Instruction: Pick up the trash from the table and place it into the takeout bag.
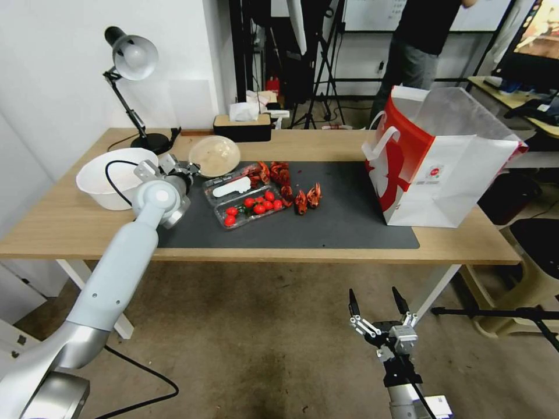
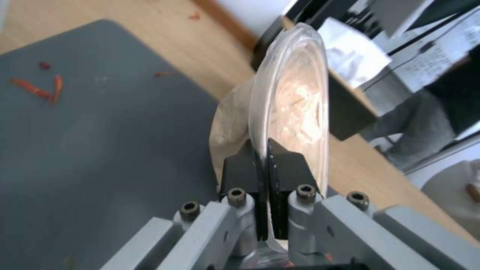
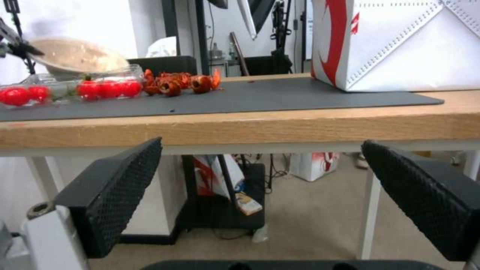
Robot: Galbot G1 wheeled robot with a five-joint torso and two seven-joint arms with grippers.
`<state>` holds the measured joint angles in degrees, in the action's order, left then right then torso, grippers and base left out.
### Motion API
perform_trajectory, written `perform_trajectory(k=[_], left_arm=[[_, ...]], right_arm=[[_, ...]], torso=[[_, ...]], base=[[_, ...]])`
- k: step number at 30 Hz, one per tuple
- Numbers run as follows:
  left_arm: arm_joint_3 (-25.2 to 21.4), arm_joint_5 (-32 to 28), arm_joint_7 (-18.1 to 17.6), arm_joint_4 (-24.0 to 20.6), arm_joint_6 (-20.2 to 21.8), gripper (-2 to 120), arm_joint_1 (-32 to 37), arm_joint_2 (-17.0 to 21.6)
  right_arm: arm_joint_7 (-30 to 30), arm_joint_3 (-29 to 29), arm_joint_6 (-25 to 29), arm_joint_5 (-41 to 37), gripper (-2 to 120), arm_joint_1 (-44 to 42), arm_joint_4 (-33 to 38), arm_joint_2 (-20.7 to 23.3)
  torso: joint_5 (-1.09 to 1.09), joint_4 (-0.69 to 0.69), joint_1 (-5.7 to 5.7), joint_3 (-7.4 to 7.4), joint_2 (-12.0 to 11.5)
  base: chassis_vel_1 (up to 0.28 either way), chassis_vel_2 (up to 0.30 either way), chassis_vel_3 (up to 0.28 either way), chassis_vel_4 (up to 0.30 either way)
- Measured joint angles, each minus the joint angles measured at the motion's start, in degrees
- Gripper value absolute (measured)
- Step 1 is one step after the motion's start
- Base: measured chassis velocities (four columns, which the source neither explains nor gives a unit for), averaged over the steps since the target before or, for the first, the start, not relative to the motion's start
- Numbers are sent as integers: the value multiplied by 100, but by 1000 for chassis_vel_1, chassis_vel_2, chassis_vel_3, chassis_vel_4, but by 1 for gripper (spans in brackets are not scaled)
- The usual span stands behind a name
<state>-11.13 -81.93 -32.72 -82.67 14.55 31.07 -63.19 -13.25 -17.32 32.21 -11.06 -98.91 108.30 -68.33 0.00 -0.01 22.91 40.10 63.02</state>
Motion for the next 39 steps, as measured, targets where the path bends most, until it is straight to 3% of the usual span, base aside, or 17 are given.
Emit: perform_trajectory(k=[2,6,7,8,9,10,13,14,17,18,21,24,27,28,35,39], left_arm=[[9,68,143,-21,-91,0,41,11],[86,539,1326,-282,-548,0,255,140],[86,539,1326,-282,-548,0,255,140],[166,814,1823,-384,-773,0,291,201],[219,998,2092,-426,-893,0,295,237],[219,998,2092,-426,-893,0,295,237],[420,1517,2954,-594,-1281,0,276,377],[420,1517,2954,-594,-1281,0,276,377],[661,1770,3594,-767,-1537,0,157,492],[661,1770,3594,-767,-1537,0,157,492],[900,1969,4062,-824,-1680,0,0,524],[1033,2084,4278,-839,-1733,0,-76,524],[1033,2084,4278,-839,-1733,0,-76,524],[1239,2229,4458,-961,-1754,0,-199,517],[1473,2242,4433,-1100,-1755,0,-339,471],[1724,2251,4368,-1157,-1755,0,-568,348]], right_arm=[[3,1,7,1,100,-2,-2,-3],[8,2,25,8,100,-16,-2,-12],[8,2,25,8,100,-16,-2,-12],[9,2,26,10,100,-19,1,-18],[10,3,26,13,100,-20,2,-20],[10,3,26,13,100,-20,2,-20],[12,7,26,24,100,-28,26,-35],[12,7,26,24,100,-28,26,-35],[13,6,26,40,100,-43,29,-40],[13,6,26,40,100,-43,29,-40],[7,5,26,98,100,-52,28,-61],[4,6,26,110,100,-54,29,-73],[4,6,26,110,100,-54,29,-73],[-1,0,26,121,100,-55,27,-85],[-3,-10,23,123,100,-59,14,-88],[-4,-22,21,123,100,-65,5,-94]], torso=[[-1,1,0,0,0],[-1,1,0,0,0],[-1,1,0,0,0],[-1,1,0,0,1],[0,1,0,0,1],[0,1,0,0,1],[-1,1,0,0,1],[-1,1,0,0,1],[0,1,0,0,1],[0,1,0,0,1],[0,1,0,-1,1],[-1,1,0,0,1],[-1,1,0,0,1],[0,-2,0,0,1],[1,6,0,0,1],[0,0,0,0,1]], base=[[0,0,0,0],[0,0,0,0],[0,0,0,0],[0,0,0,0],[0,0,0,0],[0,0,0,0],[0,0,0,0],[0,0,0,0],[0,0,0,0],[0,0,0,0],[0,0,0,0],[0,0,0,0],[0,0,0,0],[0,0,0,0],[0,0,0,0],[0,0,0,0]])
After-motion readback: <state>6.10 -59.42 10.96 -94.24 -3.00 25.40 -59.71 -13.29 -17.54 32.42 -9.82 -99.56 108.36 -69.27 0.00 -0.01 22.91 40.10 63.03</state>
